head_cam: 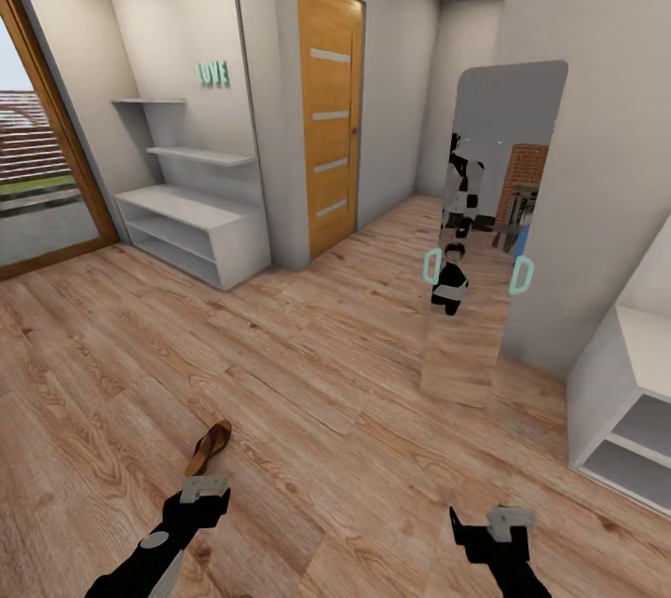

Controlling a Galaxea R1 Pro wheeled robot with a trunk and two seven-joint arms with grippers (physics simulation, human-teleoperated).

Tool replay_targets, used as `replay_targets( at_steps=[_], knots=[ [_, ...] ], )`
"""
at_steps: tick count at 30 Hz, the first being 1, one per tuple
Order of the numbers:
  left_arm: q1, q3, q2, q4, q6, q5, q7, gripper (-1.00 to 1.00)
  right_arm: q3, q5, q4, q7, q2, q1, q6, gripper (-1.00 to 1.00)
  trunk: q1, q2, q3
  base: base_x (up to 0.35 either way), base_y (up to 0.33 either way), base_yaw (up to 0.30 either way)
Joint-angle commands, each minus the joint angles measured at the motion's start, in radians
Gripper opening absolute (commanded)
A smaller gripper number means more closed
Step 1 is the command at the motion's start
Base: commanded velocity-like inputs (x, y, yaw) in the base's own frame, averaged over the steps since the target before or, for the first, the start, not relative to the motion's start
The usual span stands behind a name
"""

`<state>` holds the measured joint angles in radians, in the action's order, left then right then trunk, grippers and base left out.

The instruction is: Pick up the two gym shoes and the two sandals from the corridor floor and place them onto the hallstand (shoe rack) in the corridor, making sure they are on the rack and not on the floor. Arrange them so the two gym shoes are next to each other and the two sandals are next to each other.

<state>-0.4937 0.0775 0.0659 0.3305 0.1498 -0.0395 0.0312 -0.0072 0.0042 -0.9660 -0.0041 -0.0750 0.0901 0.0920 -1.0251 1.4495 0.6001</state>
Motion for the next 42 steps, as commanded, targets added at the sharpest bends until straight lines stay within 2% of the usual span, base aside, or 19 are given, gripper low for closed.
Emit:
replay_targets(
  at_steps=[1,3,4,12,18,22,42],
  knots=[
    [-0.002,0.007,-0.001,-0.001,0.002,-0.005,0.004,1.0,0.0,0.0,-0.013,0.0,0.0,0.011,-0.019,1.0,0.0,0.0,0.001,0.0,0.0,0.0],
    [-0.005,0.007,-0.001,-0.001,0.0,-0.005,0.004,1.0,0.0,0.0,-0.036,0.0,0.0,0.029,-0.054,1.0,0.0,0.0,0.001,0.0,0.0,0.0],
    [0.005,0.003,-0.005,0.007,0.007,-0.004,0.004,1.0,0.002,-0.003,-0.12,0.006,0.0,0.085,-0.129,1.0,0.0,0.0,0.001,0.0,0.0,0.0],
    [0.007,0.002,-0.005,0.008,0.008,-0.004,0.004,1.0,0.001,-0.002,-0.128,0.005,0.0,0.089,-0.134,1.0,0.0,0.0,0.001,0.0,0.0,0.006],
    [0.007,0.002,-0.003,0.008,0.009,-0.004,0.004,1.0,-0.042,-0.001,-0.121,0.003,0.0,0.09,-0.135,1.0,0.0,0.0,0.007,0.0,0.0,0.131],
    [0.007,0.002,-0.005,0.008,0.01,-0.004,0.004,1.0,-0.052,-0.001,-0.12,0.003,0.0,0.09,-0.136,1.0,0.0,0.0,0.012,0.0,0.0,0.162],
    [0.007,0.002,-0.008,0.008,0.01,-0.003,0.004,1.0,-0.054,-0.002,-0.121,0.003,0.0,0.091,-0.136,1.0,0.0,0.0,0.036,0.0,0.0,0.167]
  ],
)
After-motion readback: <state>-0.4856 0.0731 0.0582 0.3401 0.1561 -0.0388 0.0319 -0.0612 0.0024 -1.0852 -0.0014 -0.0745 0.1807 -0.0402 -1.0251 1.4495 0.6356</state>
